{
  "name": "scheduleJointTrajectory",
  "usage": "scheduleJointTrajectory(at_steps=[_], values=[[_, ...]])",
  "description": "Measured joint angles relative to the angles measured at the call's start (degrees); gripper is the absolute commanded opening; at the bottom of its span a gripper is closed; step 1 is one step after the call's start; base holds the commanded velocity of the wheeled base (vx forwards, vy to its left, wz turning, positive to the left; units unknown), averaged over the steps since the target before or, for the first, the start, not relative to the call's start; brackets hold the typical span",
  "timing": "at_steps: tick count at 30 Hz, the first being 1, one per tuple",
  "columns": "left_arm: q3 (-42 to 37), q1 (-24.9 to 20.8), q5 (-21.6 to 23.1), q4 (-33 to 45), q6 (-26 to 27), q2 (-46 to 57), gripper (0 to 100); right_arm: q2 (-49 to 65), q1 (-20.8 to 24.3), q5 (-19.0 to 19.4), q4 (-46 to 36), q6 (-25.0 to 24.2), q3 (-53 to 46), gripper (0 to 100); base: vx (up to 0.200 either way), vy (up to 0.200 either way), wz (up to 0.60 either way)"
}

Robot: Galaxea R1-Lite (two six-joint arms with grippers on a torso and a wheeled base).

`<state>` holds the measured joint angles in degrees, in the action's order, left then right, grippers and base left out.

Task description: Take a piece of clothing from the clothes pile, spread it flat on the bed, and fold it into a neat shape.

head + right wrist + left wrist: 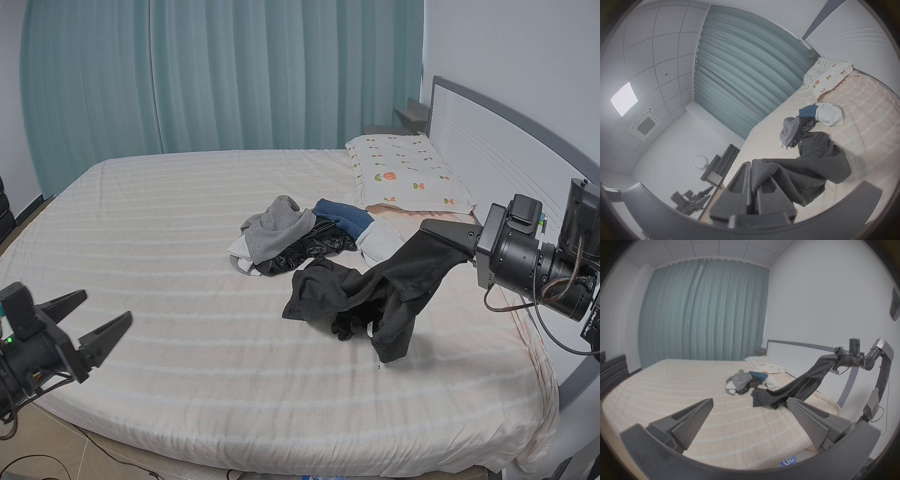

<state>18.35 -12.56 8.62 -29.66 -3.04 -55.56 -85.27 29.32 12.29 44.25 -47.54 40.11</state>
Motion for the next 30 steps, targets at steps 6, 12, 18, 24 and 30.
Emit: scheduleJointTrajectory(at_steps=[6,12,18,24,30], values=[[2.1,-7.8,-1.9,-8.2,-3.1,-17.3,100,2.6,2.0,0.2,-0.2,0.1,-1.9,0,0.0,0.0,0.0],[6.6,-14.6,-3.0,-15.0,-7.0,-34.6,100,4.1,3.4,0.3,-0.3,0.1,-3.4,0,0.0,0.0,0.0],[12.6,-19.3,-5.1,-24.4,-9.0,-51.3,100,4.9,4.7,0.3,-0.4,0.1,-4.2,0,0.0,0.0,0.0],[21.5,-22.5,-8.6,-30.1,-10.1,-64.7,100,5.5,5.5,0.3,-0.4,0.1,-4.7,0,0.0,0.0,0.0],[29.3,-24.1,-9.9,-31.2,-10.5,-73.1,100,5.9,5.9,0.3,-0.5,0.1,-5.0,0,0.0,0.0,0.0]])
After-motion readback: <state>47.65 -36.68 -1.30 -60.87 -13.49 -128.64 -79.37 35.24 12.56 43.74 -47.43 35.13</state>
